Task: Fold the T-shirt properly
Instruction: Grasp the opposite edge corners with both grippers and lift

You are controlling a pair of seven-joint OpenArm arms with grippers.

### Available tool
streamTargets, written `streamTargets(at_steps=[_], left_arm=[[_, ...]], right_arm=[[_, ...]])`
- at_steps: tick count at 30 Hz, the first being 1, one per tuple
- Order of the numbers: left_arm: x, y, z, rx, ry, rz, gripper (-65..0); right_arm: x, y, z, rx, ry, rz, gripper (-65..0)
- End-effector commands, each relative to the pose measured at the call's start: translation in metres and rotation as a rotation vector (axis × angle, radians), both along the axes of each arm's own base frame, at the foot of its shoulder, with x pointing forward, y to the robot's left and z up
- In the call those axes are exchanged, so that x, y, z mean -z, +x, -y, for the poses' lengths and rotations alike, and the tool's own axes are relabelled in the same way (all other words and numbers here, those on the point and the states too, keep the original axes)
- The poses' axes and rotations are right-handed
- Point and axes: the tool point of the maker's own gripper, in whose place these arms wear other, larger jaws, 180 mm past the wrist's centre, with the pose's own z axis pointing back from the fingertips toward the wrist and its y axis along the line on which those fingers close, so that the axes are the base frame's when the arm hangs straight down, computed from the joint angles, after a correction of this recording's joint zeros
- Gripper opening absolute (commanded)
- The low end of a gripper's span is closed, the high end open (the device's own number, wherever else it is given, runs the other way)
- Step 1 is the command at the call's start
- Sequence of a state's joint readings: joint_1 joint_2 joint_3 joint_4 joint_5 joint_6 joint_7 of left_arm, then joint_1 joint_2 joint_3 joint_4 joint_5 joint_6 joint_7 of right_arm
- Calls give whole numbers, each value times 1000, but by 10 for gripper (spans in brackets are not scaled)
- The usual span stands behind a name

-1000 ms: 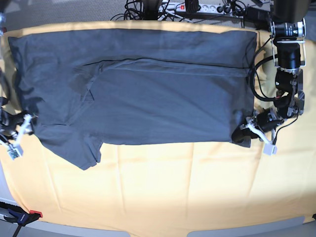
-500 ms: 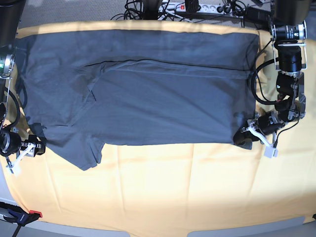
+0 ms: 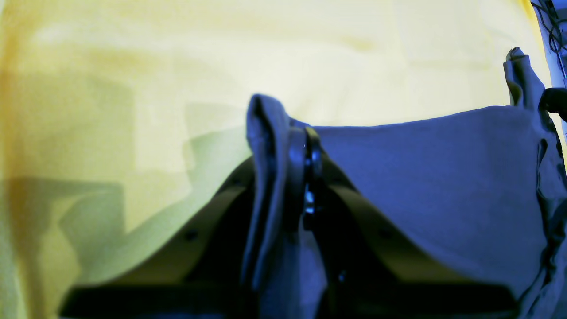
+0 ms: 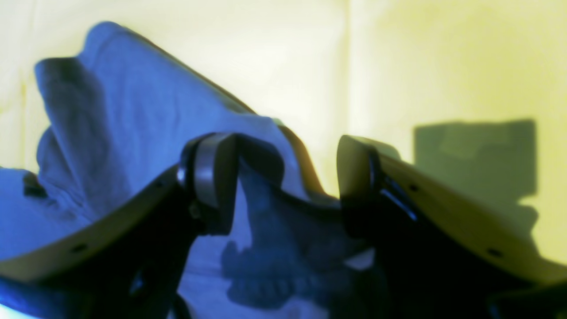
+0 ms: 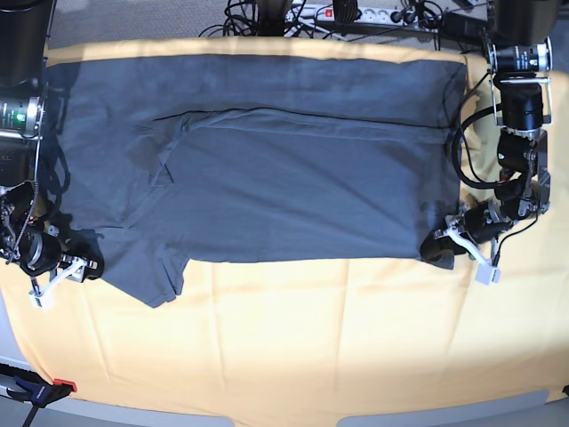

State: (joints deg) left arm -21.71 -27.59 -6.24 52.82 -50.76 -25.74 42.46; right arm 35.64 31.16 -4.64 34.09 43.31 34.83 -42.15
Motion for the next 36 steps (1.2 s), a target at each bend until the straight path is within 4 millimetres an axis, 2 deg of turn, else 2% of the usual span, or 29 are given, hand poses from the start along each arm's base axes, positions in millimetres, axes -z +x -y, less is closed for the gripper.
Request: streamTargets(at_steps=[1, 5, 6, 8, 10, 12, 15, 19, 20, 22, 27, 32, 36], left_arm=[[-12, 7, -13, -13, 33, 23, -650], [-15, 6, -8, 25, 32, 45, -650], [-16, 7, -8, 24, 31, 48, -650], [-17, 8, -8, 19, 27, 55, -650], [-17, 8, -8, 17, 27, 59, -650], [-19, 10, -9, 12, 25, 69, -650], [-26, 14, -8, 14, 24, 93, -650], [-46, 24, -2, 62, 24, 158, -650], [-51, 28, -2, 63, 25, 169, -650], [-61, 35, -2, 62, 25, 192, -650], [-85, 51, -3, 62, 41, 245, -650], [-98, 65, -14, 21, 129, 340, -650], [-101, 68, -14, 10, 145, 375, -650]], right_arm=[[-10, 7, -1, -15, -2, 26, -275], [-4, 3, -2, -16, -1, 16, -276], [-4, 1, -4, -25, 3, 15, -295], [-4, -1, -8, -62, 7, 20, -397], [-8, 1, -10, -84, 8, 34, -542], [-13, 4, -9, -85, 6, 47, -594], [-26, 13, -11, -95, 2, 75, -595], [-45, 27, -10, -100, -3, 115, -595], [-49, 30, -11, -100, -3, 124, -600], [-56, 35, -11, -99, -3, 143, -650], [-69, 49, -5, -84, -40, 228, -650], [-76, 58, 3, -85, -115, 300, -650], [-88, 66, 2, -86, -118, 329, -650]])
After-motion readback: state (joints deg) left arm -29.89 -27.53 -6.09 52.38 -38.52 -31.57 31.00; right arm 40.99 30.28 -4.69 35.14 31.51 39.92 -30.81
